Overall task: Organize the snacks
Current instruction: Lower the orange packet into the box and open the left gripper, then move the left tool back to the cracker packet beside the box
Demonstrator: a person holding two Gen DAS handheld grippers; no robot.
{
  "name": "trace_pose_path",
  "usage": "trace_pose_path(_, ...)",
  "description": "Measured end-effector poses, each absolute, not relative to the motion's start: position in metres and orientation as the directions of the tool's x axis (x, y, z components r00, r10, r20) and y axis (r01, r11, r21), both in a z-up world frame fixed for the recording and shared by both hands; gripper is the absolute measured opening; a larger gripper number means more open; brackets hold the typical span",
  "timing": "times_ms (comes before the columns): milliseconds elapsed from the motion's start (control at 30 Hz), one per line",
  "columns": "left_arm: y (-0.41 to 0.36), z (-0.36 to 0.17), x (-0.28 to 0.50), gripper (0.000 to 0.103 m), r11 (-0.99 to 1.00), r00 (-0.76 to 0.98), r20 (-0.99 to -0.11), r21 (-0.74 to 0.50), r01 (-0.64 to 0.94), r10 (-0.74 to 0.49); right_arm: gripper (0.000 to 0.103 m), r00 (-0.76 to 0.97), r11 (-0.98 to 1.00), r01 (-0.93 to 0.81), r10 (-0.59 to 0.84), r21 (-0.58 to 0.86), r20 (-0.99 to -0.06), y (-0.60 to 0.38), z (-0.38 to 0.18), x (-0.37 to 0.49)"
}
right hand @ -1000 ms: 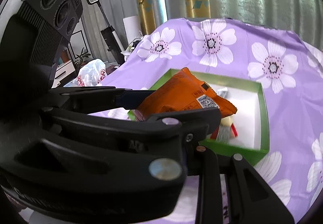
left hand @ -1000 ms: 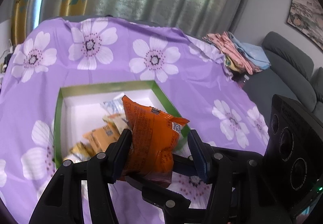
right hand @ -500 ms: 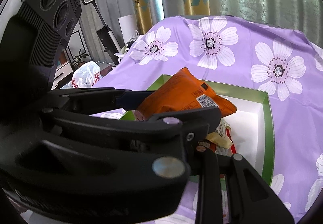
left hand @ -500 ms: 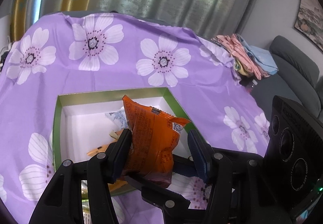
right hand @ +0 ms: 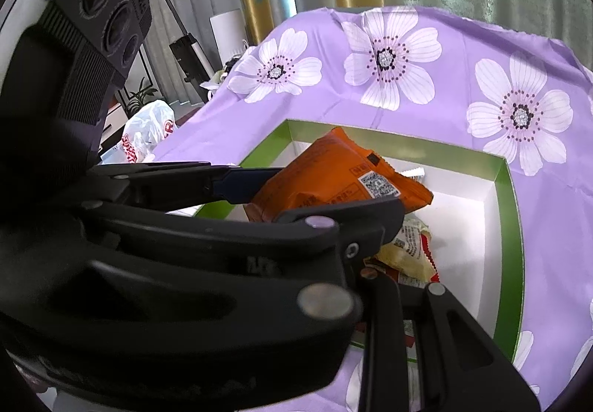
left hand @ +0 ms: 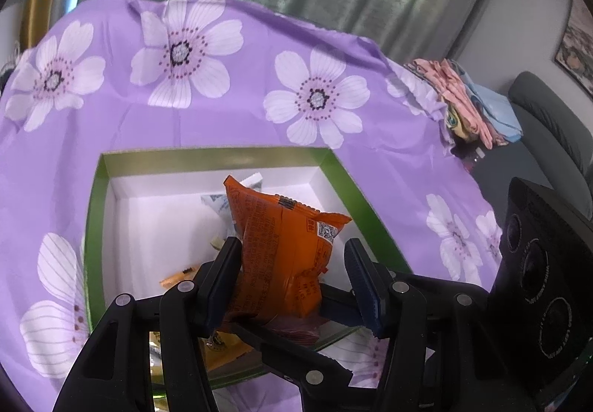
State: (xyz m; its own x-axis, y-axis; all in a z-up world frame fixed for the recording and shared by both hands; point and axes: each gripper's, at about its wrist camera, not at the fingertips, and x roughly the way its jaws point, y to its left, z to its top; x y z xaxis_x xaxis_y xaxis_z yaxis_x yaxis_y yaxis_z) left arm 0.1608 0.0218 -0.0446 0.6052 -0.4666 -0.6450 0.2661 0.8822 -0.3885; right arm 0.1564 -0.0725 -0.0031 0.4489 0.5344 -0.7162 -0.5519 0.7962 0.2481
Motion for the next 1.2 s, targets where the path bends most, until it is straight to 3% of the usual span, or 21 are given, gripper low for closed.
trace_pose_path(800,0.028,-0.07,0.174,0.058,0.896,0.565,-0.704,-0.407,0.177,-0.431,0.036,0.417,0.818,-0.518,0.496,0.249,-0.762,-0.07,-0.018,0.166)
trace_pose_path(1033,0.031,-0.063,0.166,0.077,0.91,0.583,-0.708,-0.383,0.157,-0.399,0.051,0.44,0.837,-0.494,0.476,0.238,-0.762,-0.075,-0.015,0.16)
trace_pose_path(1200,0.031,-0.054,0.157,0.078,0.921,0.6,-0.707,-0.36,0.151,-0.375,0.063,0.464,0.849,-0.476,0.464,0.229,-0.754,-0.081,-0.008,0.154)
